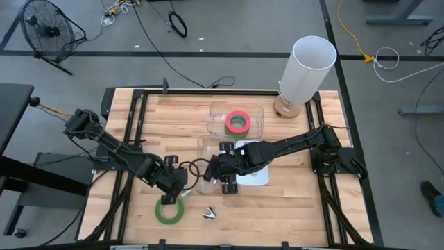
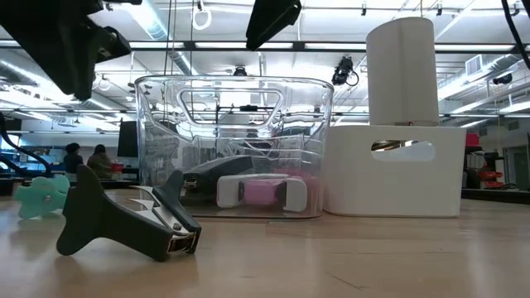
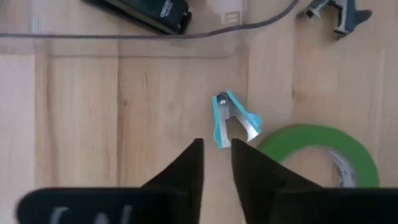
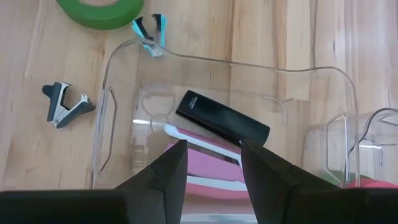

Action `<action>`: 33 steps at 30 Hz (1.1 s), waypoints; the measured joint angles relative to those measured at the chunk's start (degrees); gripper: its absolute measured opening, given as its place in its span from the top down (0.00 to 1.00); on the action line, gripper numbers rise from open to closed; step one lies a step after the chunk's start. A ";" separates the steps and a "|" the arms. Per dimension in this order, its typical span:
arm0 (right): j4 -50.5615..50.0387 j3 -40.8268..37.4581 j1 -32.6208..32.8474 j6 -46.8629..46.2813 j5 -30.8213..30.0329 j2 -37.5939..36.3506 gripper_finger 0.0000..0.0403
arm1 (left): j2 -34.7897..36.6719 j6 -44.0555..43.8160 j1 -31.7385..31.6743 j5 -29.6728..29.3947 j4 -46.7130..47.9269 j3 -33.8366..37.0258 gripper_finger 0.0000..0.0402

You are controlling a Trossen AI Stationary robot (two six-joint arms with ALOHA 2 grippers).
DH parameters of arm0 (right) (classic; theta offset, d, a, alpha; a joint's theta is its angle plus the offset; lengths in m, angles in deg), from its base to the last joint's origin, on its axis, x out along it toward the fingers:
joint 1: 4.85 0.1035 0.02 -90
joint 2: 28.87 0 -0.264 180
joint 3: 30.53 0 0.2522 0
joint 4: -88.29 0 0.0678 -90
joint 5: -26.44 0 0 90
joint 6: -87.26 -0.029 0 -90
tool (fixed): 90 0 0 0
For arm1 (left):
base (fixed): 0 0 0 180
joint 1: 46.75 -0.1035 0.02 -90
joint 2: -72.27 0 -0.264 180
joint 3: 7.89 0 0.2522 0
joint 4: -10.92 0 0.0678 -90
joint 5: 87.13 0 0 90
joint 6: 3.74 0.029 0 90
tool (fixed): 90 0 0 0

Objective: Pick and place Stapler, Stapler remover, tape
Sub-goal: Put the blue staple remover into the white bin

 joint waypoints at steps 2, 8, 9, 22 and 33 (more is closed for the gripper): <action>-0.07 0.00 -0.01 0.00 0.01 0.00 0.63 | -0.18 -1.61 -0.01 -0.09 0.08 -0.01 0.73; -0.24 0.00 0.02 -0.22 0.04 0.00 0.63 | -4.55 -4.61 -0.26 3.78 -1.12 -0.02 0.57; -0.28 0.00 0.02 -0.22 0.04 0.00 0.63 | -5.68 -4.62 -0.26 4.54 -1.11 -0.02 0.55; -0.16 0.00 0.03 -0.65 1.53 0.00 0.63 | -13.71 -4.39 -0.52 7.72 -3.97 0.00 0.49; -0.04 0.00 0.61 -0.66 1.57 0.00 0.63 | -16.27 -4.73 -0.90 7.09 -5.39 -0.02 0.49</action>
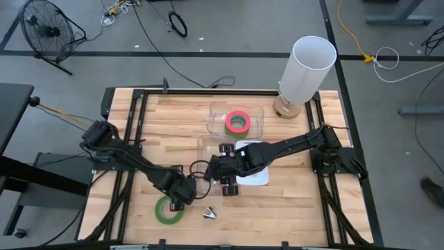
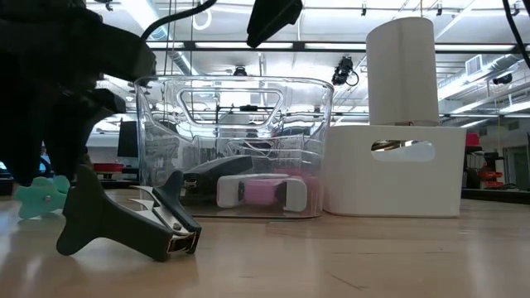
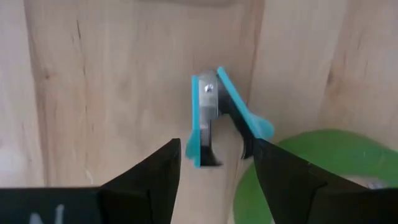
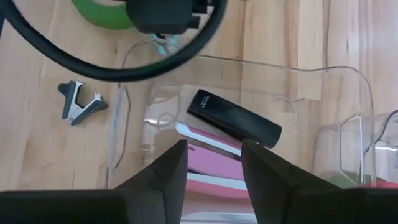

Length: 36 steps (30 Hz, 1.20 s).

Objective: Pick and place Stapler, Stapler remover, tape
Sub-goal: Put the blue staple remover into the white bin

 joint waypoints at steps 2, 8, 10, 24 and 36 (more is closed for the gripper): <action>0.00 0.00 0.19 0.00 0.00 0.00 0.63 | -0.66 -0.05 0.00 0.02 -0.55 -0.02 0.49; 0.11 0.00 0.81 0.02 -0.02 0.00 0.63 | -2.39 -0.01 -0.13 -1.01 -0.93 -0.24 0.52; 0.15 0.00 0.89 0.02 -0.02 0.00 0.63 | -2.49 0.22 -0.17 -1.15 -0.86 -0.24 0.58; 0.44 0.00 0.91 0.02 -0.07 0.00 0.63 | -1.60 0.04 -0.12 -2.37 1.50 0.13 0.99; 0.90 0.00 0.91 0.07 -0.11 0.00 0.63 | -0.43 -1.11 0.00 1.56 1.72 0.07 0.89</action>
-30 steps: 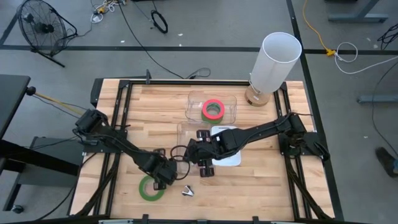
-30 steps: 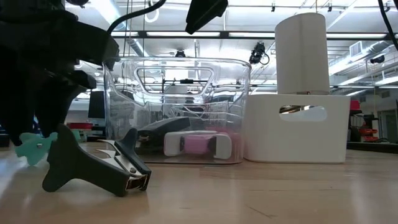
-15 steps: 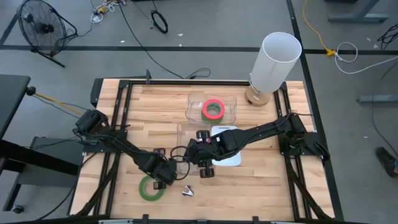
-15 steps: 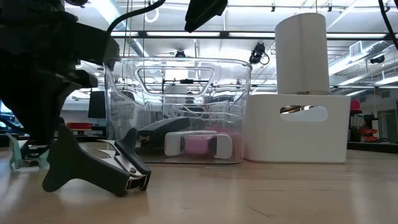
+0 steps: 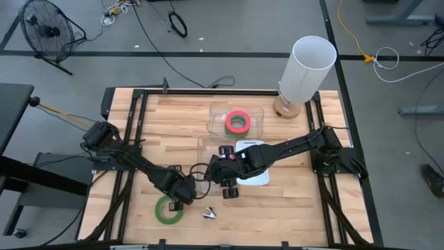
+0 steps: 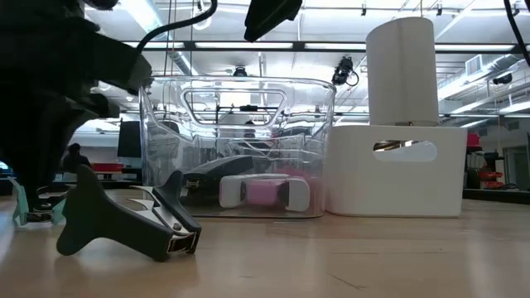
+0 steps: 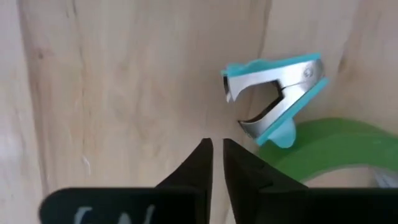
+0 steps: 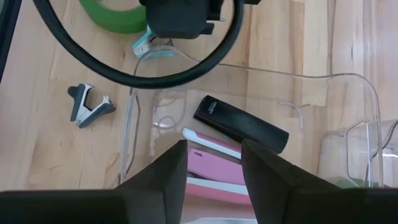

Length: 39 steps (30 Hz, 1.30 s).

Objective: Pick and place Stapler, Stapler remover, tape
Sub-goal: Put the blue staple remover into the white bin

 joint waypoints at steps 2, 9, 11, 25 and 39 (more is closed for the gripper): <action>0.04 0.00 0.00 0.00 0.00 0.00 0.63 | 0.10 -0.03 0.00 0.38 -0.30 -0.60 0.87; 0.25 0.00 0.00 0.00 -0.02 0.00 0.63 | 0.43 0.41 0.20 -0.57 -0.27 -3.70 0.78; 0.26 0.00 0.00 -0.02 0.04 0.00 0.63 | 0.43 -0.01 0.22 -0.55 -1.39 -3.83 0.76; 0.28 0.00 0.09 -1.00 0.07 0.00 0.63 | -0.26 -6.94 0.48 -4.42 -0.89 -3.86 0.74; 0.31 -0.02 0.09 -0.95 0.07 0.00 0.63 | -4.03 -7.84 0.48 -1.83 -1.09 -3.95 0.74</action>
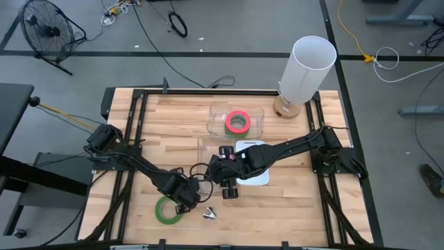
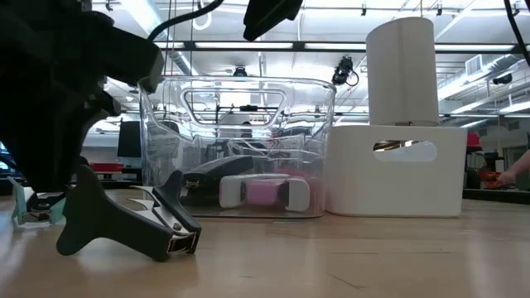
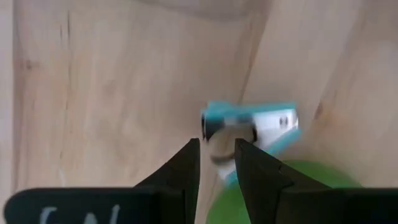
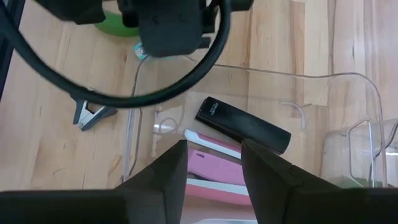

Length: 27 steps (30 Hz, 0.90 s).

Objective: Pick and place Stapler, Stapler remover, tape
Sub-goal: Put the blue staple remover into the white bin

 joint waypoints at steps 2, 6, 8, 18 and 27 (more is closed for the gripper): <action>0.04 0.00 0.00 -0.01 0.00 0.00 0.63 | -0.62 -0.01 0.00 -1.00 -0.21 -0.06 0.74; 0.04 0.00 0.00 0.01 0.00 0.00 0.63 | -1.43 0.12 -0.17 -1.68 -0.75 -0.03 0.74; 0.04 0.00 0.01 -0.09 0.02 0.00 0.63 | -1.62 0.05 -0.35 -2.02 -1.10 -0.03 0.74; 0.00 0.00 0.01 -0.32 0.02 0.00 0.63 | -1.70 0.11 -0.33 -2.19 -0.79 -0.03 0.97; 0.00 0.00 0.00 -0.38 0.02 0.00 0.63 | -0.25 -0.34 -0.04 -1.82 3.04 0.10 0.99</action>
